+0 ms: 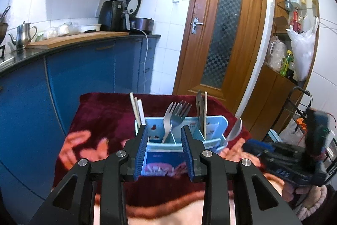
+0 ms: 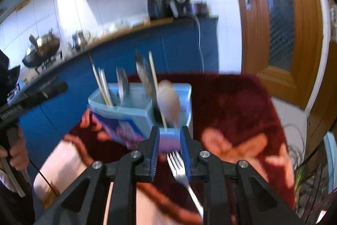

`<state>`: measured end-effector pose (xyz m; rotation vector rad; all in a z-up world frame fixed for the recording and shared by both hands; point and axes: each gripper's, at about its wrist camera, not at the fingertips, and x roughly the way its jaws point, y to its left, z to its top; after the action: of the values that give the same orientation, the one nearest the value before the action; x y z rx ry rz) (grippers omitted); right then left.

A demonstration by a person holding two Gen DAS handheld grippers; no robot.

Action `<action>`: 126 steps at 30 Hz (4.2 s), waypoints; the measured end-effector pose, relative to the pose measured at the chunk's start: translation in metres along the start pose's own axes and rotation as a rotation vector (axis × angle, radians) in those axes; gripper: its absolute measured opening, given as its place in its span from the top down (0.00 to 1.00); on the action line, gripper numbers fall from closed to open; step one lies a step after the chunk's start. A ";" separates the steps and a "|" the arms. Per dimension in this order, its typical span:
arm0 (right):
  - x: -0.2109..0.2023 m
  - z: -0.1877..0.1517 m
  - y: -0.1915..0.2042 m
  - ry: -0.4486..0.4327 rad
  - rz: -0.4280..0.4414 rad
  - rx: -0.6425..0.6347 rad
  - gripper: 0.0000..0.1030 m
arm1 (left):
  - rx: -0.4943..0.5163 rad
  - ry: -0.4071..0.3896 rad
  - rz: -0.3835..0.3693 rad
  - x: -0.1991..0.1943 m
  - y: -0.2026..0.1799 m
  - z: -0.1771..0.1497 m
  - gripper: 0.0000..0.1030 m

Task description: Organize utensils

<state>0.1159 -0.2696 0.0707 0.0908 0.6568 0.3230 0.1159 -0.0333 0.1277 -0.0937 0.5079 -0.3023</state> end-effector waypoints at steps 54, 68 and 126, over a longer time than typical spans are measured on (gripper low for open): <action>-0.036 -0.048 0.011 0.111 0.074 0.050 0.95 | -0.085 0.170 0.042 0.011 0.027 -0.059 0.68; -0.026 0.016 0.034 -0.293 0.063 0.020 0.95 | -0.066 0.181 0.043 0.022 0.022 -0.059 0.68; -0.101 -0.041 0.069 -0.292 0.032 0.064 0.79 | -0.053 0.051 0.052 -0.070 0.006 -0.078 0.68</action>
<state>-0.0029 -0.2374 0.1101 0.2057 0.3770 0.3118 0.0211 -0.0073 0.0912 -0.1243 0.5682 -0.2404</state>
